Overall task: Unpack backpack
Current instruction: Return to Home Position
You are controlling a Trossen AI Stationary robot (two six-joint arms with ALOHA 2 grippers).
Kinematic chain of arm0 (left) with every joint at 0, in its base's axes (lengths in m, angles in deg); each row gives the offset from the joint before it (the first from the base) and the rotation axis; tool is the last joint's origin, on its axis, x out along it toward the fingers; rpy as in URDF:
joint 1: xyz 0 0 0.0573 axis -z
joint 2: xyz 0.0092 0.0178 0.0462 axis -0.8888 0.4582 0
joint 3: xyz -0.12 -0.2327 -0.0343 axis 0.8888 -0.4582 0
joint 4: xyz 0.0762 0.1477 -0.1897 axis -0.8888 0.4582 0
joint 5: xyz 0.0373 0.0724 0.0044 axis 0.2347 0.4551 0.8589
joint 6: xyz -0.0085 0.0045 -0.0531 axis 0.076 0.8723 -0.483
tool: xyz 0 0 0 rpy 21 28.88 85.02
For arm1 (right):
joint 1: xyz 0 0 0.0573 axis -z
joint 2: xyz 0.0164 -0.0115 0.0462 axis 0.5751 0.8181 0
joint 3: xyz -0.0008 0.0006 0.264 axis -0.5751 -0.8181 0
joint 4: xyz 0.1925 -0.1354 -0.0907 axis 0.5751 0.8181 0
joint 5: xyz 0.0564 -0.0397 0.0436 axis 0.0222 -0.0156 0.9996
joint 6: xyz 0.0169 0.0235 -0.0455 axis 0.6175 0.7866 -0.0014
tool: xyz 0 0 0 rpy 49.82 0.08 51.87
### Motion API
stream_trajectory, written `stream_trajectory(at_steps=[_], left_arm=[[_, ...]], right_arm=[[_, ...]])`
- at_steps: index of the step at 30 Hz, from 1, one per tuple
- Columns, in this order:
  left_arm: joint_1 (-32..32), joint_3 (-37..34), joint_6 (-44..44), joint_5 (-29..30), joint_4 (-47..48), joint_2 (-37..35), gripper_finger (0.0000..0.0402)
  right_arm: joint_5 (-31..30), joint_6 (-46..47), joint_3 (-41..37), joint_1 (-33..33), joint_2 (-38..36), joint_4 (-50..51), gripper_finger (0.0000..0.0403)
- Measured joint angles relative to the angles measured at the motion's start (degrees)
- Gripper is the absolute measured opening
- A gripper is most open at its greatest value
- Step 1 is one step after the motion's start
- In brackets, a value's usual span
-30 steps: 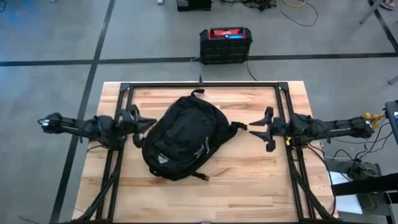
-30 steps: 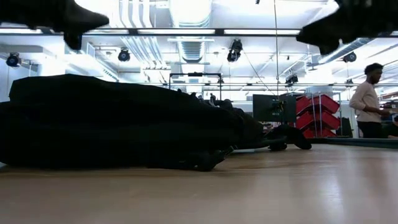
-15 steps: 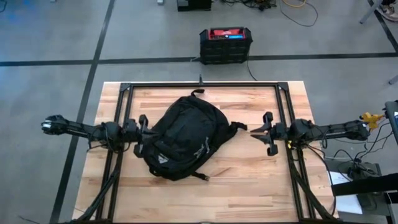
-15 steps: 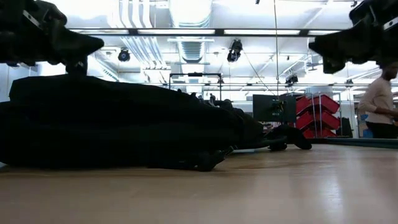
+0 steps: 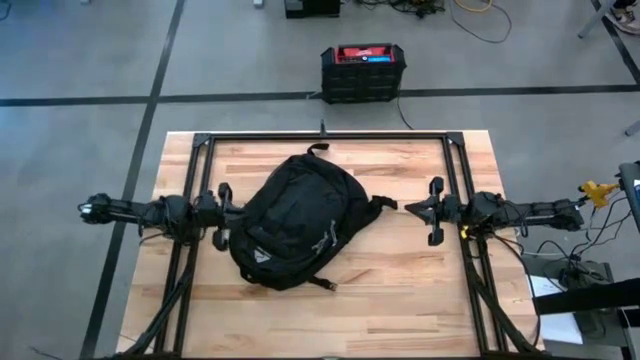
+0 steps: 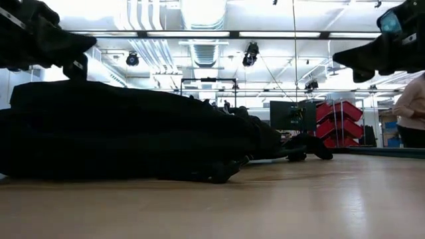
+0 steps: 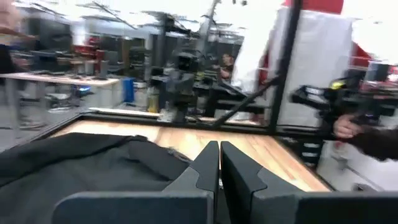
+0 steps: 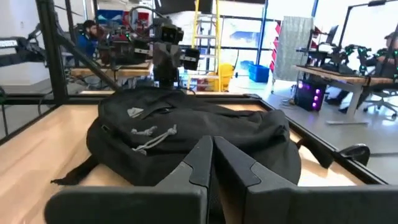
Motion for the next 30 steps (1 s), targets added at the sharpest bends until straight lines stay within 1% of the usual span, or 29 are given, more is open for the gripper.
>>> stream_trajectory(at_steps=[3, 14, 22, 30], left_arm=[[0.04, 0.29, -0.01, 2.45, 0.1, 3.76, 0.0], [0.08, 0.44, -0.18, 2.8, 0.38, 13.25, 0.0], [0.08, 0.44, -0.18, 2.79, 0.61, 18.13, 0.0], [0.08, 0.44, -0.18, 2.79, 0.7, 21.32, 0.0]], right_arm=[[0.06, 0.01, 0.01, 0.0, 1.27, 0.22, 0.0001], [-0.02, 0.02, 0.06, 0.0, 3.47, 0.21, 0.0001], [-0.02, 0.02, 0.06, 0.0, 4.06, 0.27, 0.0002], [-0.02, -0.06, 0.06, 0.0, 4.14, 0.29, 0.0002]])
